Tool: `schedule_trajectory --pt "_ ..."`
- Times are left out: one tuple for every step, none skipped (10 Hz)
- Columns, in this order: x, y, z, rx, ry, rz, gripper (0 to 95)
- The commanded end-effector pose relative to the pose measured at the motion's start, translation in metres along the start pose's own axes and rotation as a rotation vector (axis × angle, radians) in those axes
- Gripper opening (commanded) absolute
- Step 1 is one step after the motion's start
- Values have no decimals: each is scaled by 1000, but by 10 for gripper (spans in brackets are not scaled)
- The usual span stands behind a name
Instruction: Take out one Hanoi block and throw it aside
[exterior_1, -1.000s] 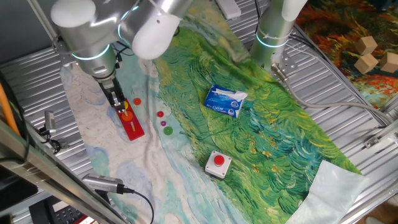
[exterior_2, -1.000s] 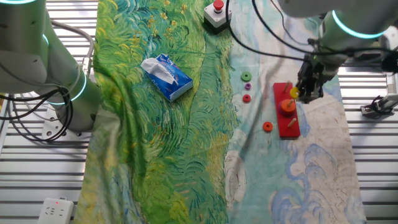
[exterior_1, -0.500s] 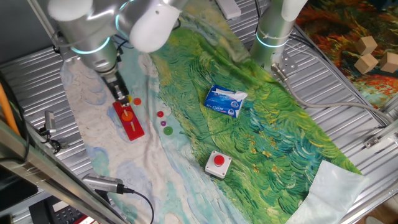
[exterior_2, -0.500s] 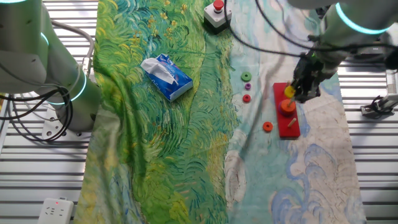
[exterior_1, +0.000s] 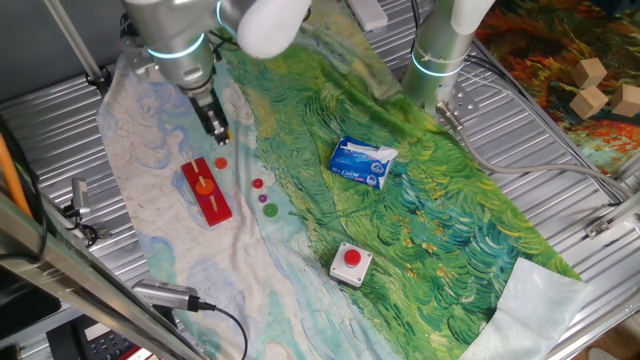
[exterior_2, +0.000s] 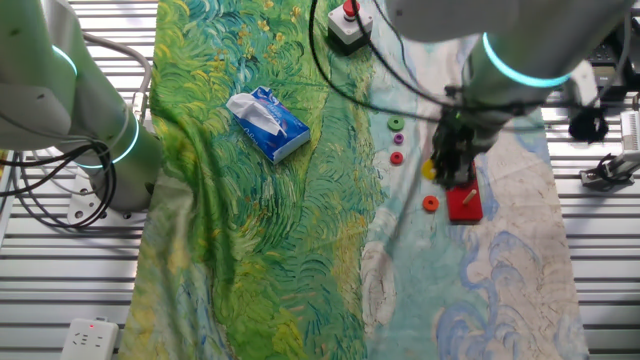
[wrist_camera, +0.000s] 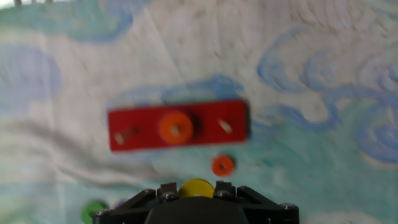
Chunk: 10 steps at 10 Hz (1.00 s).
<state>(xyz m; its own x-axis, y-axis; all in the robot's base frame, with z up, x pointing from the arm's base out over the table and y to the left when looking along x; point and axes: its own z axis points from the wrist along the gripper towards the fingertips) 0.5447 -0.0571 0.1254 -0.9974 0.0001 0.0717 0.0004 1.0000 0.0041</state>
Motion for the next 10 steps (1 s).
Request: schedule_trajectory --pt "14 -6 2 0 2 -28 0" --pt "21 -6 4 -3 4 -30 0" --pt "27 -6 5 -3 7 -29 0" --pt "33 -5 7 -7 9 -24 0" --pt "36 -5 8 -9 8 4 0" --pt "37 -5 8 -4 7 -8 190" --pt "37 -5 8 -3 6 -10 760" --pt "37 -5 7 -1 6 -9 950" --pt "37 -5 7 -2 6 -8 950" --pt "37 -5 7 -2 2 -10 950"
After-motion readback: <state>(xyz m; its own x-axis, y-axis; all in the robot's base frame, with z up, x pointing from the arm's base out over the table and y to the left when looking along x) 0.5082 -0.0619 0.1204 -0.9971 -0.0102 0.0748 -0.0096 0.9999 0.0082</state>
